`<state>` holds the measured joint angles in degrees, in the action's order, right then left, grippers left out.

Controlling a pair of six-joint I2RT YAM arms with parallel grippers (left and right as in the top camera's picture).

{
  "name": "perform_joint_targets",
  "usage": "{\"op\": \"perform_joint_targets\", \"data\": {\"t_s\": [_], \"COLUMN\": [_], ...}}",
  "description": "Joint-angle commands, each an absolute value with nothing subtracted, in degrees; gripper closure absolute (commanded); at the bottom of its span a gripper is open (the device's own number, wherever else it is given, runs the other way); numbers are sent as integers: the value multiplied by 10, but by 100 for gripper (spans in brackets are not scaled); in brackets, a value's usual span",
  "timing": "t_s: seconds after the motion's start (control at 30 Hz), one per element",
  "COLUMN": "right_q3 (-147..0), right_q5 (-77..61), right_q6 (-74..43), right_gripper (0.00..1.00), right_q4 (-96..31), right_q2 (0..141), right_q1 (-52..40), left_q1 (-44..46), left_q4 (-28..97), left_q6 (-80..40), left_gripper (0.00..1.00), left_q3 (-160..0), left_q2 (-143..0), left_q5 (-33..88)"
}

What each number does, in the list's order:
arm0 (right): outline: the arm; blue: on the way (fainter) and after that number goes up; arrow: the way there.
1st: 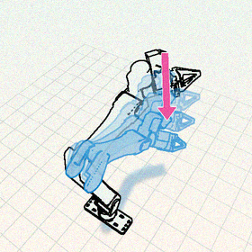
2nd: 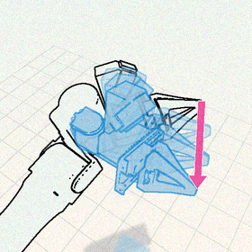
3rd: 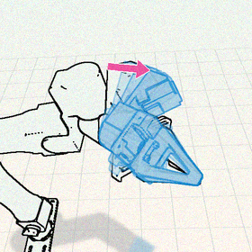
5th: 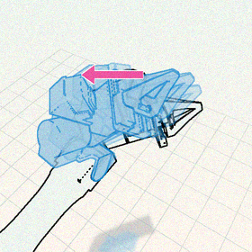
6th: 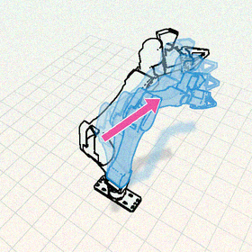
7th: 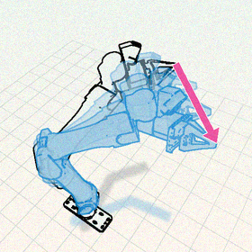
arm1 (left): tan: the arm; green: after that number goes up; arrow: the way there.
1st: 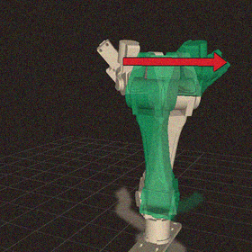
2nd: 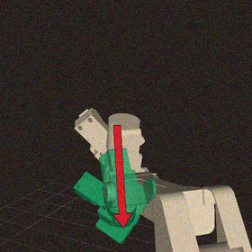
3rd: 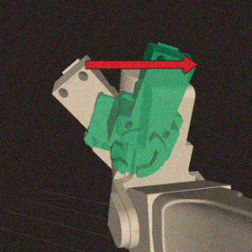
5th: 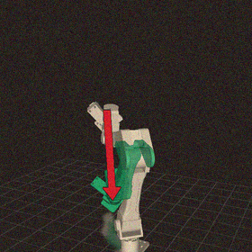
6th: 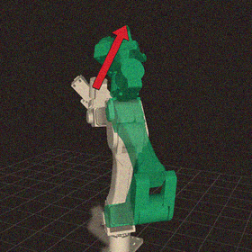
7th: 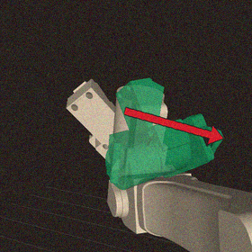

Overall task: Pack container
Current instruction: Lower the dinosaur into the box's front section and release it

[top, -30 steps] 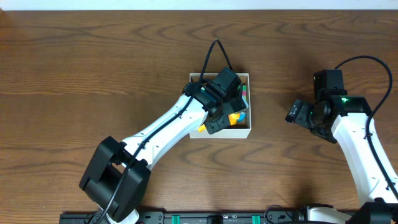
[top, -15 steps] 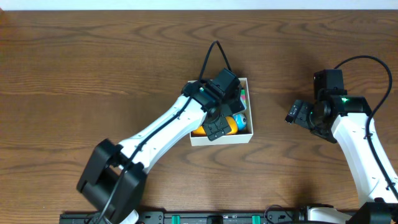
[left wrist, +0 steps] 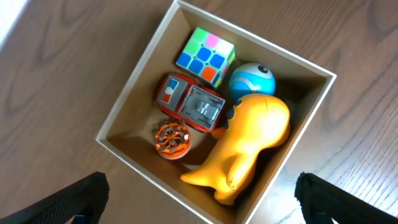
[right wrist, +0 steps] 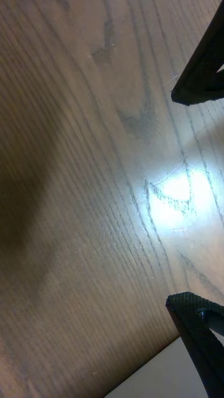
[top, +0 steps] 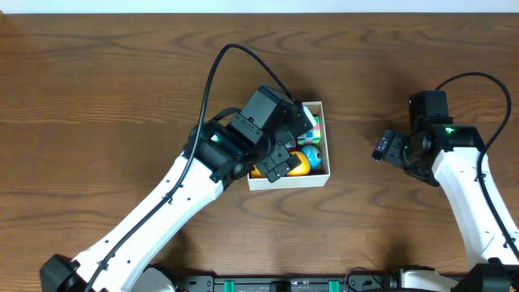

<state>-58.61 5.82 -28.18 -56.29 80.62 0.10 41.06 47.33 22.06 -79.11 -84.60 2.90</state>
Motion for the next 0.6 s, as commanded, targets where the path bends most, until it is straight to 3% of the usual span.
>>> {"op": "perform_joint_targets", "data": {"t_s": [0.0, 0.57], "right_q3": [-584, -584], "right_q5": [62, 62], "right_q6": [-276, -272], "right_gripper": [1, 1], "right_q4": [-563, -565], "right_q2": [805, 805], "right_q1": [7, 7], "left_q1": [412, 384], "left_q4": [469, 441], "left_q6": [162, 99], "left_gripper": [2, 2], "left_q3": [-788, -785], "left_q2": [-881, -1084], "left_q5": [23, 21]}}
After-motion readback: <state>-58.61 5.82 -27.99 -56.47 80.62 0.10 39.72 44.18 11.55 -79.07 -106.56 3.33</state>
